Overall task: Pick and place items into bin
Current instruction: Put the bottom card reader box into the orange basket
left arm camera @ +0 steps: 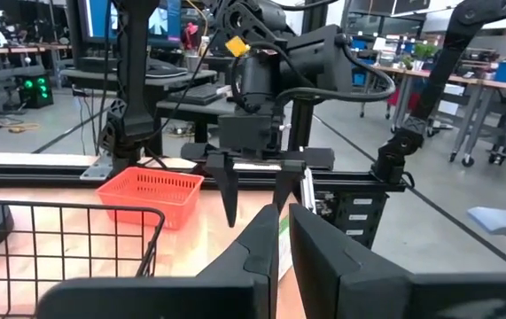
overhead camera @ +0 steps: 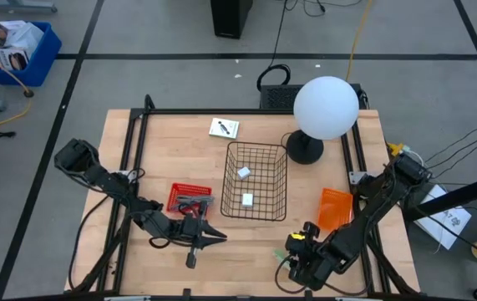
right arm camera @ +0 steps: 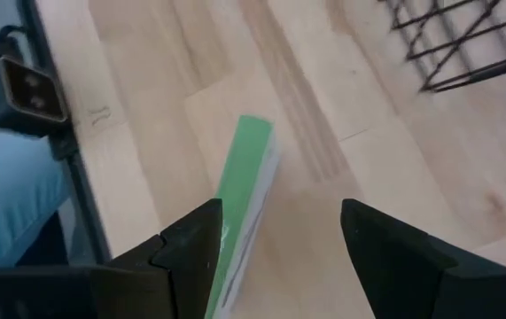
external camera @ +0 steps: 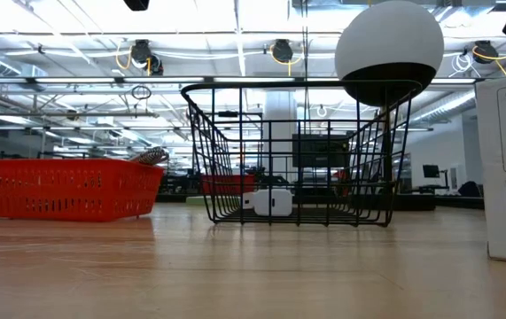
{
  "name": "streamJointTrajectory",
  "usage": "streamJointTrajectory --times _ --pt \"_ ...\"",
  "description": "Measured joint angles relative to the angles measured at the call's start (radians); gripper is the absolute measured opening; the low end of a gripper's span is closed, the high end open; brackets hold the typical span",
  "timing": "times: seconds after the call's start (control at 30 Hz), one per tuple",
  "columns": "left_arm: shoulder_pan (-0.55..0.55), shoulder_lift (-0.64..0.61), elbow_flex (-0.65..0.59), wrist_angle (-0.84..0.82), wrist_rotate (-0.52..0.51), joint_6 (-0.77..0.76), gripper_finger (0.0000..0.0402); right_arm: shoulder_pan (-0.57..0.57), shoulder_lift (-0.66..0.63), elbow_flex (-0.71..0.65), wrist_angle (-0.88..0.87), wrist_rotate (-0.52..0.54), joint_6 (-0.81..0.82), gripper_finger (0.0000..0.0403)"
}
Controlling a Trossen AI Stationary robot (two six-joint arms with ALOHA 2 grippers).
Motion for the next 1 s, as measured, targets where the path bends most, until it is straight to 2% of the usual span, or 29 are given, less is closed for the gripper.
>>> streamJointTrajectory --times 0.37,1.0 --pt "0.000 0.000 0.000 0.000 0.000 0.000 0.0035 0.000 0.000 0.000 0.146 -0.039 -0.133 0.0226" --pt "0.000 0.000 0.000 -0.006 0.000 -0.002 0.0035 0.000 0.000 0.000 0.145 -0.040 -0.108 0.0226"
